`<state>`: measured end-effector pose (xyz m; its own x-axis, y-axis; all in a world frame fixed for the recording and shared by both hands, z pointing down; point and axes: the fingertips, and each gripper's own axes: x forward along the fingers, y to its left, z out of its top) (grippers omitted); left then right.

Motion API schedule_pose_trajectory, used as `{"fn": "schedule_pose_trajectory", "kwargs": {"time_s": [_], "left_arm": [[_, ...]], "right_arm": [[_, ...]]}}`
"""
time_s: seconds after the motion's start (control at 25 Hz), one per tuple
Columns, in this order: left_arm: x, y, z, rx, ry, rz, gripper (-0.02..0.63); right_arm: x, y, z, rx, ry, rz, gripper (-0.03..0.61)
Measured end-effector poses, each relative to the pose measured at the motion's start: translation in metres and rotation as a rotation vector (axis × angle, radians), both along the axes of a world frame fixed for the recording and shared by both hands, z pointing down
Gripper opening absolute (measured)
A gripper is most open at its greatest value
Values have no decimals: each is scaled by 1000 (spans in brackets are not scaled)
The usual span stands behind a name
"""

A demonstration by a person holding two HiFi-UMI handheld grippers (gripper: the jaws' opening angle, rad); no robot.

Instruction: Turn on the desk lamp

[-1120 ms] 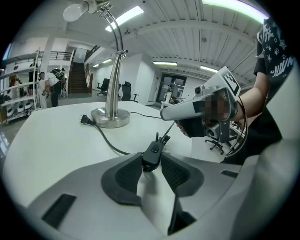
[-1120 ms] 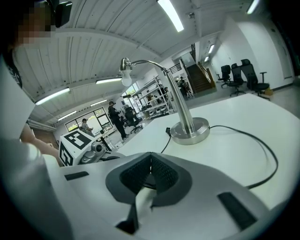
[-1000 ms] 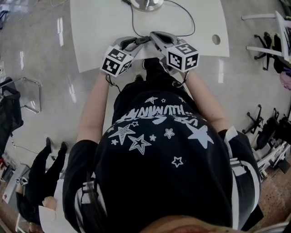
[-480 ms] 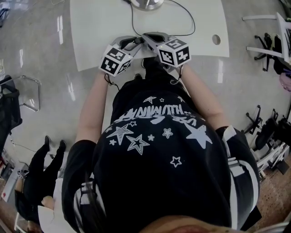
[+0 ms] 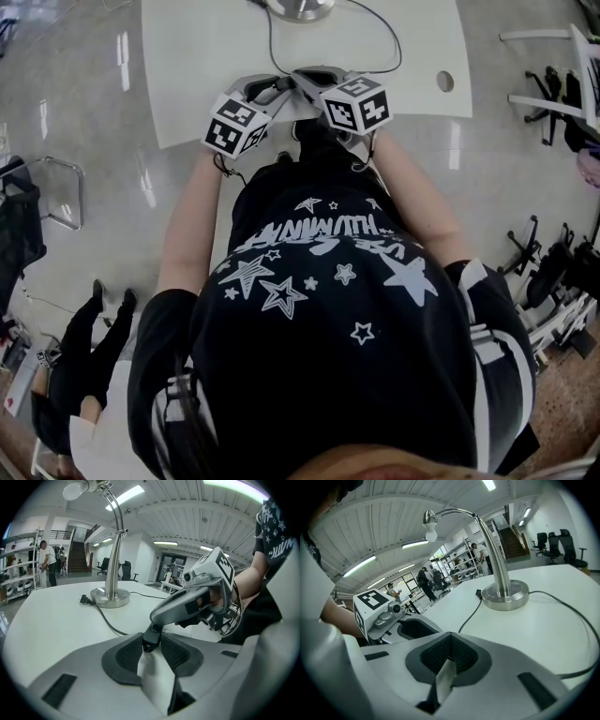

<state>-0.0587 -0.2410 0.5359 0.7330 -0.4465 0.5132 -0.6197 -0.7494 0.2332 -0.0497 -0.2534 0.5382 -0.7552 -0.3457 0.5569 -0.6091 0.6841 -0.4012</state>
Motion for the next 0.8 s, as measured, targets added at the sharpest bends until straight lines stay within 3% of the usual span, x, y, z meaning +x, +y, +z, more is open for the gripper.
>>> {"fn": "schedule_pose_trajectory", "kwargs": {"time_s": [0.8], "left_arm": [[0, 2, 1, 1, -6, 5, 141]], "right_arm": [[3, 2, 6, -40, 1, 20, 6]]}}
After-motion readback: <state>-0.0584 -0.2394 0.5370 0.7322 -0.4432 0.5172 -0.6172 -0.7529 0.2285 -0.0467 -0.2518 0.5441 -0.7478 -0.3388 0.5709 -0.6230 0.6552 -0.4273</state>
